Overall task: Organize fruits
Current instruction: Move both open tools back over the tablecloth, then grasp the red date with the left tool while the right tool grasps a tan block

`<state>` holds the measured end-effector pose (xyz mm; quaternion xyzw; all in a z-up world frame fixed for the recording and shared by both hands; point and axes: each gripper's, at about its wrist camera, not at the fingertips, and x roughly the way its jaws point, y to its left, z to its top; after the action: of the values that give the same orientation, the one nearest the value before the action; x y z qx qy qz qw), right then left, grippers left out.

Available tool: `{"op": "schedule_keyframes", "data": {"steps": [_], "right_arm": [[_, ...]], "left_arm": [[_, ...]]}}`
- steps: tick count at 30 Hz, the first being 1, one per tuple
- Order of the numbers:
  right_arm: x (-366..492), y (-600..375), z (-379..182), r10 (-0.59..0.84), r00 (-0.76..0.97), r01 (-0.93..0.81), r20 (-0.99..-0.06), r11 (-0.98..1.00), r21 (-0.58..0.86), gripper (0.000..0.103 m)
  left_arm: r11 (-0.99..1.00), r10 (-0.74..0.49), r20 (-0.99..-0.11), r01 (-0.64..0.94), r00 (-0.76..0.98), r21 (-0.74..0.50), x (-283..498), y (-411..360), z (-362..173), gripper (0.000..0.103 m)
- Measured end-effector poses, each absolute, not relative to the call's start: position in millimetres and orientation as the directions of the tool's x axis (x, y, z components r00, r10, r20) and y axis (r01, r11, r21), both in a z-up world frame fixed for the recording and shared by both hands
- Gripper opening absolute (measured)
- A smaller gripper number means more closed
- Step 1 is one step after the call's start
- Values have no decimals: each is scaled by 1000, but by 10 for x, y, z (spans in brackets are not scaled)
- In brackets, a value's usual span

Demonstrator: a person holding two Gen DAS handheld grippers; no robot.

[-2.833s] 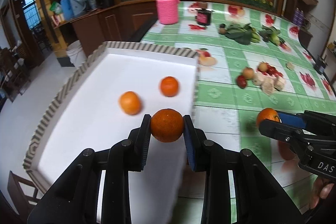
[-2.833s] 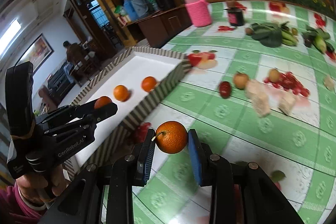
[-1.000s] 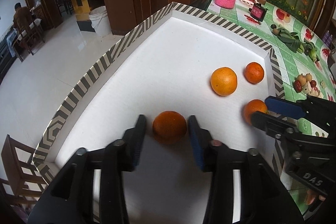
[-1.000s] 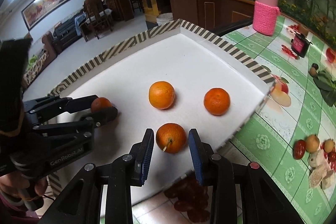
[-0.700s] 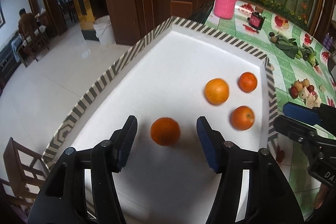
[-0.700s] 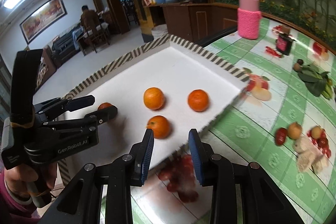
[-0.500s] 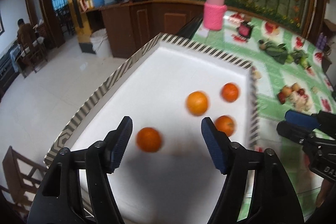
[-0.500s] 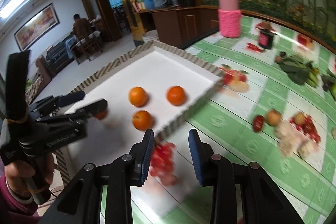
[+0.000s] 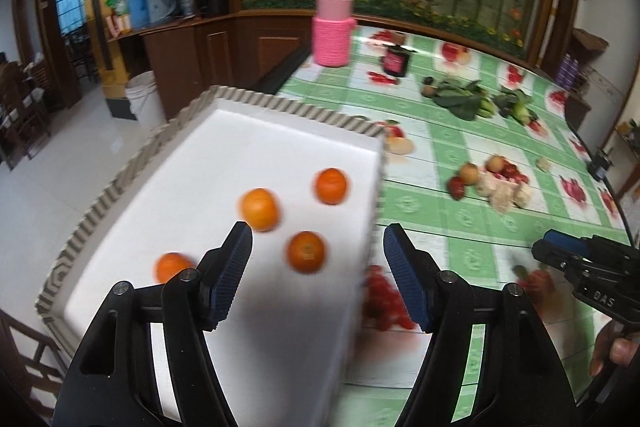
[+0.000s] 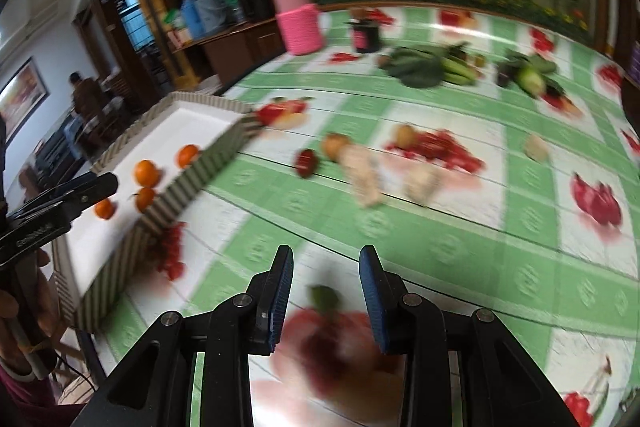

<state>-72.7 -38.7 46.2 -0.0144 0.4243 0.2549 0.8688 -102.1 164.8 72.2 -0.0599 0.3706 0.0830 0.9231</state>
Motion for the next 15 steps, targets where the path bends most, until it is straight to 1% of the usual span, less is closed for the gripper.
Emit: {"op": "schedule_keyframes", "data": {"steps": [5,11,15], "right_arm": [[-664,-662,425,404,519,-401,-753,893,203,33],[-539,-684,375,416,501,-413,-759,885,213,33],[-368,-671,359,384,510,-410,-770,895,175,34]], "left_arm": [[990,36,-716,-124,697,-70,-865,1351,696,69],[996,-8,-744,-61,668,-65,-638,1042,622,69],[997,-32,-766,-33,642,-70,-461,921,556,69]]}}
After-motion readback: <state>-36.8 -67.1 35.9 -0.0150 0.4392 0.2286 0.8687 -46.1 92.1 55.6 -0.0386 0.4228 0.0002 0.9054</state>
